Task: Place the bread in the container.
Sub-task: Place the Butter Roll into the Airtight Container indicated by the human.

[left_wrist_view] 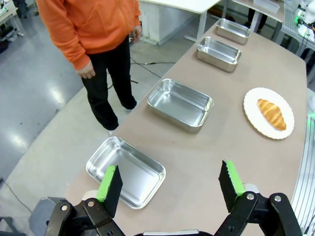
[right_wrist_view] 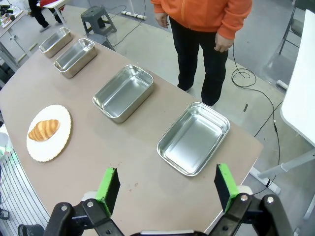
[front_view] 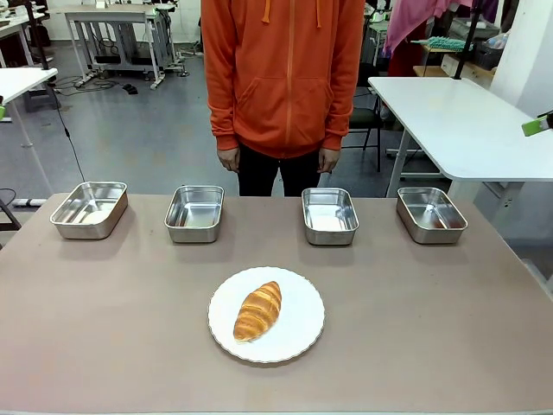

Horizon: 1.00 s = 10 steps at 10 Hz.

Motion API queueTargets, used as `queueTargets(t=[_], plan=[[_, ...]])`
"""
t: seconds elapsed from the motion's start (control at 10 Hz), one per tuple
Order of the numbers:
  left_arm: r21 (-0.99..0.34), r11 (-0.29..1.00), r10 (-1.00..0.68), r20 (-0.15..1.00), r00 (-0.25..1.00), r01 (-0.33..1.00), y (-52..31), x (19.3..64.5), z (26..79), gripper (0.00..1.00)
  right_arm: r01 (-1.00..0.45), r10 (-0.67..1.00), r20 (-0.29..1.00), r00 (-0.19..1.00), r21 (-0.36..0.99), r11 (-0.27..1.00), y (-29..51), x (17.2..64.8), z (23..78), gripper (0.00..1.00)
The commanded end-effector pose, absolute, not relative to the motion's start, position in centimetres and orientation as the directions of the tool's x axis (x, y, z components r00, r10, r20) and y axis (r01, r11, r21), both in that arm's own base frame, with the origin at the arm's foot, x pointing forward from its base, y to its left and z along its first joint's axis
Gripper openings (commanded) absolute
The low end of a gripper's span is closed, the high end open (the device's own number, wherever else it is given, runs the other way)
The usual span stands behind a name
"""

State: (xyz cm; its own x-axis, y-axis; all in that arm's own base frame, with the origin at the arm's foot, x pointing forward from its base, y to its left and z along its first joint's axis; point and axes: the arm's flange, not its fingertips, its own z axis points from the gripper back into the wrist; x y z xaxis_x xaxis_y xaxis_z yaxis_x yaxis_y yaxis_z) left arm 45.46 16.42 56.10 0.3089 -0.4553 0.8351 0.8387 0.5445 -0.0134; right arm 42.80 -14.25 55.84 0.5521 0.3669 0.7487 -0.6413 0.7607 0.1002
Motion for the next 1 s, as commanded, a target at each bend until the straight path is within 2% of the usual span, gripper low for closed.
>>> queueTargets(t=[0.0, 0.9], plan=[[-0.008, 0.542, -0.461, 0.833, 0.305, 0.840, 16.34, 45.40, 56.23, 1.00, -0.647, 0.360, 0.759, 0.542, 0.104, 0.756, -14.20, 42.89, 55.88, 1.00], [-0.008, 0.542, -0.461, 0.833, 0.305, 0.840, 16.34, 45.40, 56.23, 1.00, -0.647, 0.360, 0.759, 0.542, 0.104, 0.756, -14.20, 42.89, 55.88, 1.00]])
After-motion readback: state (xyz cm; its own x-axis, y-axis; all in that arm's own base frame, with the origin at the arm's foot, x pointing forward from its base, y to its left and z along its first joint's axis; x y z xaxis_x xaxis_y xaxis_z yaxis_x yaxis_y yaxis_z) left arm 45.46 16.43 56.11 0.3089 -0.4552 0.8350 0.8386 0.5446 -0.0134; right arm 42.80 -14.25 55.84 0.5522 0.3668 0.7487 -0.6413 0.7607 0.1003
